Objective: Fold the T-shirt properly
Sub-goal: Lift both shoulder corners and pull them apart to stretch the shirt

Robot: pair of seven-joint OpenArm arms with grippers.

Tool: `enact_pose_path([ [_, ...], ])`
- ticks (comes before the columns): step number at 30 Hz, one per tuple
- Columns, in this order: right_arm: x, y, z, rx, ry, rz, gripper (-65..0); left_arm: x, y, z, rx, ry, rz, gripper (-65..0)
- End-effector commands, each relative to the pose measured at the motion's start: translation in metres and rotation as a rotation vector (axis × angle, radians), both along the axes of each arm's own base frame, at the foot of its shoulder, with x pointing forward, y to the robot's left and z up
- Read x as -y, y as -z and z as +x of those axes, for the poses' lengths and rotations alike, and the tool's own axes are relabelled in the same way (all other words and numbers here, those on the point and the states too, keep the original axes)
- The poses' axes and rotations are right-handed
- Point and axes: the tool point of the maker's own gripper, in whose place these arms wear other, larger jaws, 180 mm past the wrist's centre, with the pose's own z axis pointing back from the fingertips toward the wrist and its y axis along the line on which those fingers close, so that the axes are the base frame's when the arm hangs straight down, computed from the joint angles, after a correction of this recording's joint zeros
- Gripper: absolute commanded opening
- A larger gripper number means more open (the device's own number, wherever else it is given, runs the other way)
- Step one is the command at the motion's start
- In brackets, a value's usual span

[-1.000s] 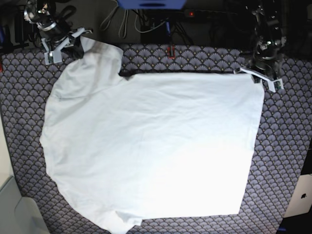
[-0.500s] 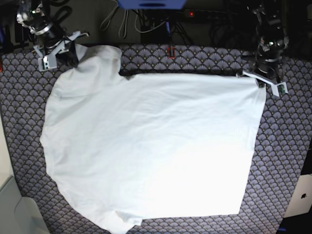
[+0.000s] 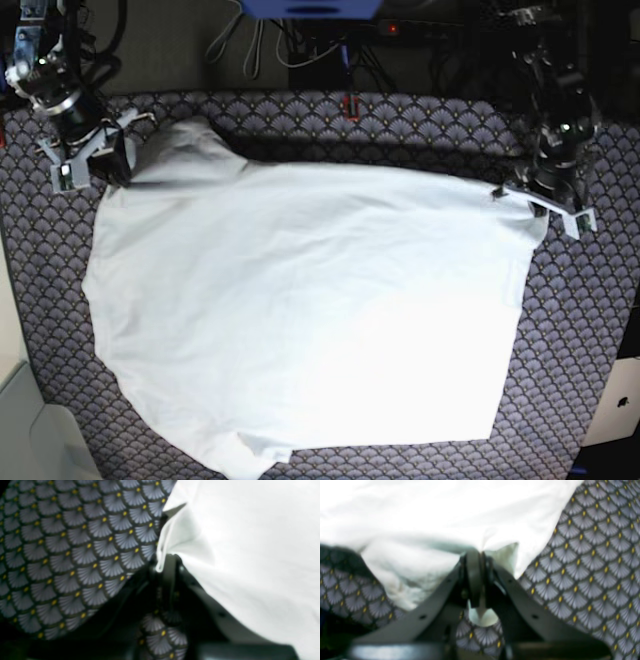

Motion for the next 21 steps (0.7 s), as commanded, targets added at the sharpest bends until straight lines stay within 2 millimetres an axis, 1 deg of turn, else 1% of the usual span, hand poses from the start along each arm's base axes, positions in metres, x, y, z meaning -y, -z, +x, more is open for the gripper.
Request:
enact_pose_path([
  [1, 0.002, -0.016, 0.012, 0.059, -0.013, -0.007, -65.0, -0.003, -0.013, 0.013, 0.041, 0.004, 0.016, -64.6],
  [6, 0.005, -0.03, 0.037, 0.089, -0.013, -0.028, -65.0, -0.001, -0.016, 0.033, 0.031, 0.0, -0.021, -64.6],
  [8, 0.01, -0.038, 0.047, 0.096, -0.022, -0.056, -65.0, 0.0, -0.019, 0.038, 0.03, 0.001, -0.03, -64.6],
  [11, 0.013, -0.05, 0.064, 0.121, -0.023, -0.074, -65.0, -0.001, -0.026, 0.047, 0.04, 0.003, -0.031, -64.6],
  [14, 0.021, -0.056, 0.079, 0.126, -0.017, -0.092, -65.0, 0.0, -0.033, 0.057, 0.047, 0.002, -0.042, -64.6],
  [17, 0.03, -0.052, 0.09, 0.111, 0.003, -0.087, -65.0, -0.004, -0.034, 0.068, 0.031, 0.0, -0.055, -64.6],
  [20, 0.041, -0.049, 0.102, 0.104, 0.023, -0.083, -65.0, -0.005, -0.029, 0.078, 0.016, -0.003, -0.072, -64.6],
  [21, 0.04, -0.047, 0.107, 0.098, 0.016, -0.082, -65.0, -0.006, -0.027, 0.081, 0.012, -0.005, -0.078, -64.7],
])
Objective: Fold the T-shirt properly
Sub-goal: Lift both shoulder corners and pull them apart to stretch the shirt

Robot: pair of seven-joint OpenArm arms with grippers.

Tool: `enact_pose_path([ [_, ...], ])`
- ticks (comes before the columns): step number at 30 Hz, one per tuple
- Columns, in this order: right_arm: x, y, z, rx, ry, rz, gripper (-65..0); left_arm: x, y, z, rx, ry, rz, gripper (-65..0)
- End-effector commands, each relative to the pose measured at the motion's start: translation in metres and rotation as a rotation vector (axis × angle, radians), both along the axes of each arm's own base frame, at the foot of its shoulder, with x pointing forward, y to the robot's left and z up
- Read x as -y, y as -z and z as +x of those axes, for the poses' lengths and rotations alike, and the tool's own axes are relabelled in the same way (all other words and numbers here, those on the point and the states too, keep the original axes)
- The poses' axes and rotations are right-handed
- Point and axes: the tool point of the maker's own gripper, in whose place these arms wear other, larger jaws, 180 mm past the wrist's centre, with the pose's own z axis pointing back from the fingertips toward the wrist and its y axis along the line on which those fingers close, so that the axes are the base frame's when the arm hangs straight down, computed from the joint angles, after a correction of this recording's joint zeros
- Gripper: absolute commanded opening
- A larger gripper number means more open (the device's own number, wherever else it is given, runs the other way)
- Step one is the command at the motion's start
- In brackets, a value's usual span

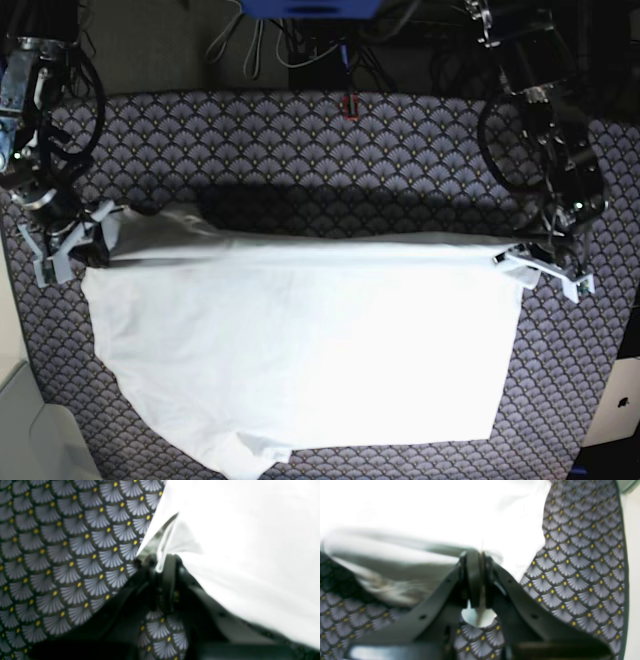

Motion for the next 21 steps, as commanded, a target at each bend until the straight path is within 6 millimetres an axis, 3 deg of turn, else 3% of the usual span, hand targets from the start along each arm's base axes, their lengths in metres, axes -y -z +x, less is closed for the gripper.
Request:
enact_pose_path([
  [1, 0.004, -0.018, 0.014, 0.06, -0.007, -0.016, -65.0, -0.007, -0.017, 0.013, 0.051, -0.008, 0.023, -64.7],
  [10, 0.014, -0.004, 0.045, 0.017, -0.005, -0.002, -65.0, -0.014, -0.019, 0.037, 0.052, -0.018, 0.002, -64.7],
  [14, 0.006, 0.007, 0.052, -0.017, -0.031, 0.001, -65.0, -0.013, -0.015, 0.045, 0.043, -0.022, -0.018, -64.7],
  [21, 0.011, 0.006, 0.068, -0.018, -0.015, 0.015, -65.0, -0.012, -0.019, 0.056, 0.053, -0.019, -0.031, -64.6],
])
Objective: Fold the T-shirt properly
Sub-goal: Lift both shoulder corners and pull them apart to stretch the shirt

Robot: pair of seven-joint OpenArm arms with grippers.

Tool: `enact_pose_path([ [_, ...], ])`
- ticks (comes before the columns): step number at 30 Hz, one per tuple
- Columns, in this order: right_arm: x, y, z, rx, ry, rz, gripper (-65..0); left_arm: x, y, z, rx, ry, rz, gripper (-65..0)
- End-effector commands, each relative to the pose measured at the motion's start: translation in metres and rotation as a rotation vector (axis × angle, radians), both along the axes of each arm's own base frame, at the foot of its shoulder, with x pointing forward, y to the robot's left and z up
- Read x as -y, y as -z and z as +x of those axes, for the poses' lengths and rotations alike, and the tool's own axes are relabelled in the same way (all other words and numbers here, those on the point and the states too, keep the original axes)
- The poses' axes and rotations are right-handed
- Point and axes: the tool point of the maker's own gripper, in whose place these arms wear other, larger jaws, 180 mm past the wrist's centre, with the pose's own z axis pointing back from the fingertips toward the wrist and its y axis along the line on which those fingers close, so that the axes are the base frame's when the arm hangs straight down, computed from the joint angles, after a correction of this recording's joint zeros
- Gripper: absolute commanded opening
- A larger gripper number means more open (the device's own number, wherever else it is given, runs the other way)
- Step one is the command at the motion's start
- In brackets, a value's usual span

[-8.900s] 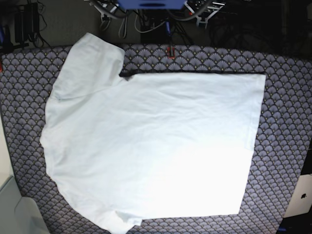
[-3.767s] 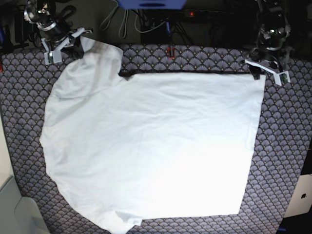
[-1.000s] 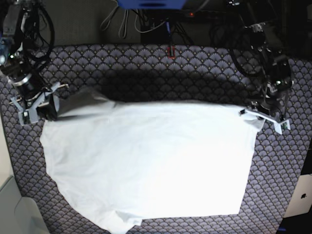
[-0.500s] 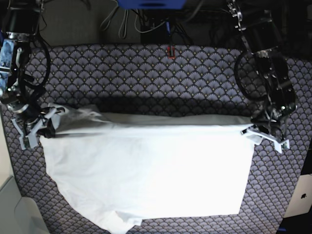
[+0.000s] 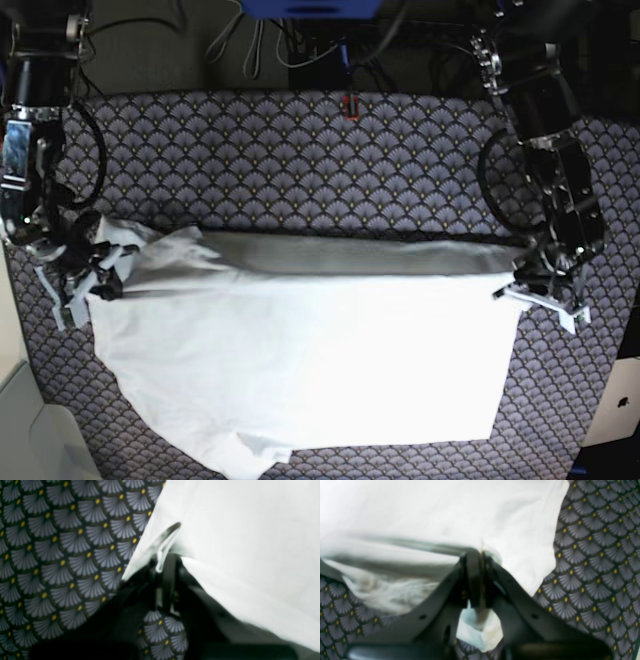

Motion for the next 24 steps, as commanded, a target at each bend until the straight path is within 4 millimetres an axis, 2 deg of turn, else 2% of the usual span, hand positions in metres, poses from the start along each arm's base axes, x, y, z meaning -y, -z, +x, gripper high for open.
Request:
enact_pose_path([
  [1, 0.009, -0.019, 0.012, 0.054, 0.006, -0.022, -65.0, -0.009, -0.024, 0.015, 0.067, -0.007, 0.03, -64.6],
  [9, 0.005, -0.014, 0.015, 0.028, -0.028, -0.045, -64.9, -0.008, -0.034, 0.024, 0.09, -0.006, 0.029, -64.5],
  [11, 0.005, -0.014, 0.015, 0.026, -0.029, -0.048, -64.0, -0.007, -0.033, 0.023, 0.083, -0.003, 0.025, -62.0],
  [12, 0.004, -0.013, 0.014, 0.025, -0.032, -0.048, -62.5, -0.007, -0.032, 0.023, 0.081, -0.002, 0.024, -59.2],
  [15, 0.005, -0.013, 0.014, 0.025, -0.032, -0.049, -53.4, -0.007, -0.032, 0.022, 0.082, -0.001, 0.02, -44.8],
  [17, 0.008, -0.014, 0.014, 0.023, -0.031, -0.057, -46.7, -0.007, -0.032, 0.021, 0.082, -0.001, 0.02, -39.3],
  [21, 0.01, -0.015, 0.014, 0.024, -0.028, -0.062, -38.1, -0.006, -0.033, 0.021, 0.086, 0.001, 0.021, -37.4],
  [24, 0.01, -0.016, 0.012, 0.021, -0.03, -0.065, -34.7, -0.006, -0.026, 0.015, 0.071, 0.001, 0.021, -37.4],
])
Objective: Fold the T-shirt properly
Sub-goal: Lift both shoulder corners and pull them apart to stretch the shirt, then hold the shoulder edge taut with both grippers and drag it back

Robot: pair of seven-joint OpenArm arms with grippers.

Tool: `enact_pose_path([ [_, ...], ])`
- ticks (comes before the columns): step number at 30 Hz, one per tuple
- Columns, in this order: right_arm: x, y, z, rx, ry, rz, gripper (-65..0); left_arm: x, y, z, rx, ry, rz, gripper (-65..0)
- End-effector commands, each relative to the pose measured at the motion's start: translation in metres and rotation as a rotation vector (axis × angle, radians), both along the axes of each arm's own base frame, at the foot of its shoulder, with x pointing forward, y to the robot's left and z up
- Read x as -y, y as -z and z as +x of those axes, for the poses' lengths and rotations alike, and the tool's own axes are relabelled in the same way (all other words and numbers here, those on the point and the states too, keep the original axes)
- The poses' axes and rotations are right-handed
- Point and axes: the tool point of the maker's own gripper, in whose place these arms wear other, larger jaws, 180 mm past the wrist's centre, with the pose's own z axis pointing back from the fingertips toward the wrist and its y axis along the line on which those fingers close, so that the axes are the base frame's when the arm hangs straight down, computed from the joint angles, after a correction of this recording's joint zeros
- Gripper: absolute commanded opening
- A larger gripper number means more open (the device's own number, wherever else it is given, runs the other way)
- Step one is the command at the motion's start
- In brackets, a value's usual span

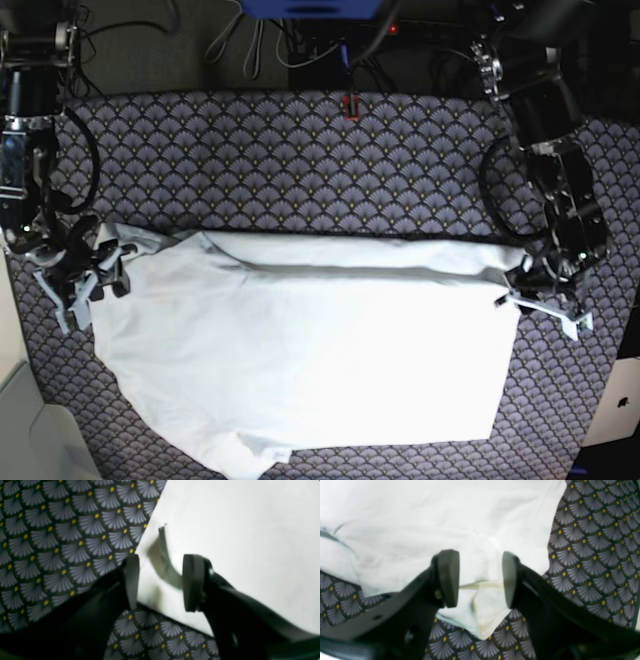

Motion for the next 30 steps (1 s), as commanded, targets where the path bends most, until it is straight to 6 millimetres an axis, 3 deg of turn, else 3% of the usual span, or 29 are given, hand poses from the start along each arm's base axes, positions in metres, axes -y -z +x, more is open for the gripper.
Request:
enact_pose_path([
  [1, 0.008, -0.025, 0.01, 0.07, 0.004, -0.016, -34.0, -0.008, -0.019, 0.007, 0.055, -0.006, 0.027, -37.4],
  [9, -0.002, -0.013, -0.026, 0.043, -0.05, -0.051, -33.6, -0.011, -0.004, -0.035, 0.025, -0.002, 0.081, -37.4],
  [15, -0.004, 0.004, -0.044, -0.004, -0.055, -0.047, -33.6, -0.017, 0.014, -0.053, -0.028, -0.004, 0.09, -37.4],
  [21, -0.007, 0.007, -0.049, 0.033, -0.059, -0.025, -33.6, -0.018, 0.013, -0.053, -0.027, -0.005, 0.093, -37.4],
  [26, 0.005, 0.024, -0.052, -0.002, -0.023, -0.011, -33.5, -0.023, 0.006, -0.047, 0.024, -0.015, 0.124, -37.4],
  [30, 0.009, 0.03, -0.052, 0.004, -0.007, 0.004, -33.5, -0.023, 0.019, -0.049, 0.003, -0.021, 0.11, -37.4],
])
